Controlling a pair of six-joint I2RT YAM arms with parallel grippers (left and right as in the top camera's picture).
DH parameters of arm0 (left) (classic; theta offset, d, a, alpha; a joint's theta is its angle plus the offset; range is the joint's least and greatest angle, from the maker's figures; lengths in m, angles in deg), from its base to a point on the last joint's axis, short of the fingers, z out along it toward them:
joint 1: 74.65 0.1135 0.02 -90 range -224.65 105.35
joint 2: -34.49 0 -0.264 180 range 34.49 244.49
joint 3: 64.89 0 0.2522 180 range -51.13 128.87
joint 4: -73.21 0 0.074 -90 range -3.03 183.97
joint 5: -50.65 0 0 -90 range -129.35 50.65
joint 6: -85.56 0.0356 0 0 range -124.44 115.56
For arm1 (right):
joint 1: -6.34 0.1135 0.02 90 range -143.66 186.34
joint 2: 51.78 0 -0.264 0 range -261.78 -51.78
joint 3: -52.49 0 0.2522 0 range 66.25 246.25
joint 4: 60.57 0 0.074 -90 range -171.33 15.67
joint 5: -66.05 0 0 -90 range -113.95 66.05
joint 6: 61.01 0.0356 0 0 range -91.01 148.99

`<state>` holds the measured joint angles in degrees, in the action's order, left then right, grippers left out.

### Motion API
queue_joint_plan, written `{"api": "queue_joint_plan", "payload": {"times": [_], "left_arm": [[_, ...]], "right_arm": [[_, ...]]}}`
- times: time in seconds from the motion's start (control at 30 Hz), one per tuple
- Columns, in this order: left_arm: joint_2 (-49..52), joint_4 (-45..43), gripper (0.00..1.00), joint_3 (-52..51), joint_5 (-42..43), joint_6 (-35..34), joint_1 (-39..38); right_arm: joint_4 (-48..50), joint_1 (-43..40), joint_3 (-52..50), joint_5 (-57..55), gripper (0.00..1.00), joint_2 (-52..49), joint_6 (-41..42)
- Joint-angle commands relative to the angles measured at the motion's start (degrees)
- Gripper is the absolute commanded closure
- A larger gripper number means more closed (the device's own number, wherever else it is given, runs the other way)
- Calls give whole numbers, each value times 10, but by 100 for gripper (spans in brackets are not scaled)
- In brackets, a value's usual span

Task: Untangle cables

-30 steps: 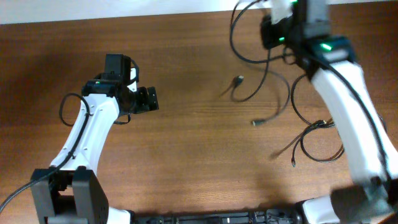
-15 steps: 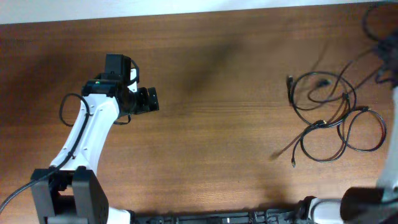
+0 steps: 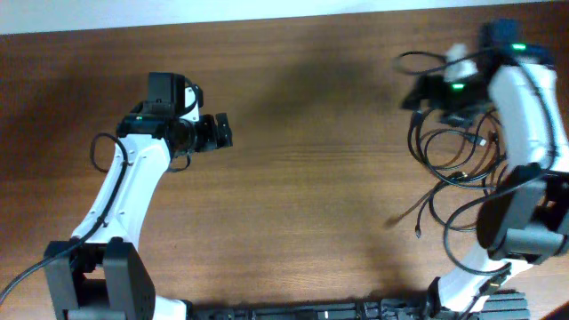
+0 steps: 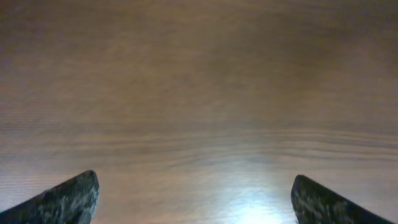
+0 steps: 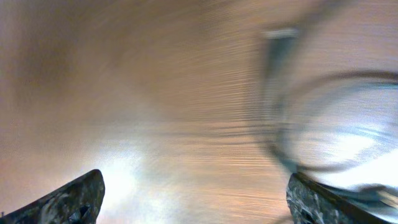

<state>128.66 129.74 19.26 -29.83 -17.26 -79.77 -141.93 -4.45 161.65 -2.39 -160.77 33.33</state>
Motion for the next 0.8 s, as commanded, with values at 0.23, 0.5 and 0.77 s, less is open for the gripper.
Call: {"api": "queue_joint_plan", "payload": {"times": [0.23,0.5,0.77], "left_arm": [[-4,181,1,2,-119,-48,2],[-170,177,1,-117,-97,-10,1],[-602,-19,1,-333,-83,7,1]], "right_arm": [[-148,254,-3,-107,1,-4,1],[-70,253,-162,-132,1,169,42],[130,253,-377,-252,1,669,71]]}}
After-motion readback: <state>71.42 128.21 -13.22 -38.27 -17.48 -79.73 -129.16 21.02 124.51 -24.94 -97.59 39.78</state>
